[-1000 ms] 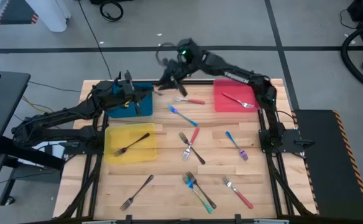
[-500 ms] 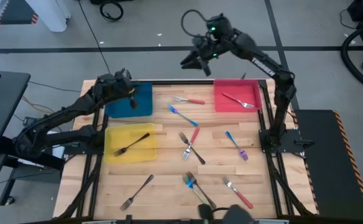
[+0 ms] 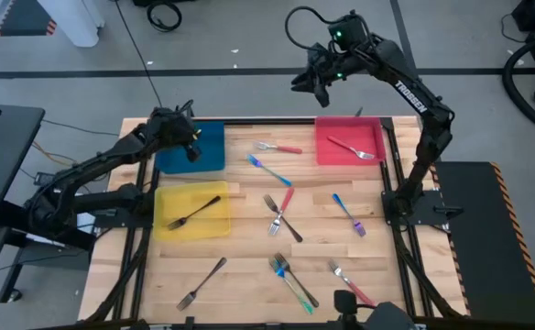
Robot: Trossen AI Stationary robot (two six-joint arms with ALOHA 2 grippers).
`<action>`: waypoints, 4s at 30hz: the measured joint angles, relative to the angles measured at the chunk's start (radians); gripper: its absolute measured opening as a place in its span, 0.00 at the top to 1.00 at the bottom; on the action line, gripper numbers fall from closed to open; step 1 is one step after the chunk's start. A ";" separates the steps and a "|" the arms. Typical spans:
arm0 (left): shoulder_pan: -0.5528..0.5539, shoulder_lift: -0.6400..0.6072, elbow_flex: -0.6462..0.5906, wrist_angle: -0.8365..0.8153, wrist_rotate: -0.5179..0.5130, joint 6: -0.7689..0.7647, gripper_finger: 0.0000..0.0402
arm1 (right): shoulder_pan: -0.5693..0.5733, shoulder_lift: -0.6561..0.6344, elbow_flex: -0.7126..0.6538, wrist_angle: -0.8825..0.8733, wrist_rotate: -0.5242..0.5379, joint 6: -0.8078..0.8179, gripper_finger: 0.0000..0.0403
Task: Sort silverware by color (type)
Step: Put the blue fork into the blue bin, then put the red fork into the red bin
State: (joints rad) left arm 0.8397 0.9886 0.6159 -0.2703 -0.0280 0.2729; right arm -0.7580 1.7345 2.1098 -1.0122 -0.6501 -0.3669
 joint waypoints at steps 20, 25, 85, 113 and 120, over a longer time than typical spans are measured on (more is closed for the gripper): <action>-0.001 0.124 -0.001 -0.049 -0.048 -0.027 0.98 | -0.031 0.001 0.000 -0.151 0.350 -0.089 0.73; -0.001 0.124 -0.002 -0.125 -0.043 -0.045 0.98 | -0.049 0.014 0.000 -0.104 0.348 -0.105 0.73; -0.246 0.124 0.000 0.248 -0.049 -0.053 0.76 | 0.059 0.512 -0.084 -0.036 0.294 -0.108 0.73; -0.250 0.124 0.000 0.238 -0.050 -0.053 0.76 | 0.197 0.637 -0.095 -0.061 0.519 -0.168 0.73; -0.250 0.124 0.000 0.234 -0.050 -0.054 0.76 | 0.209 0.637 -0.096 -0.032 0.553 -0.143 0.73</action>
State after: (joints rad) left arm 0.5896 1.1122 0.6155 -0.0364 -0.0778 0.2192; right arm -0.5488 2.3711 2.0139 -1.0441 -0.0968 -0.5097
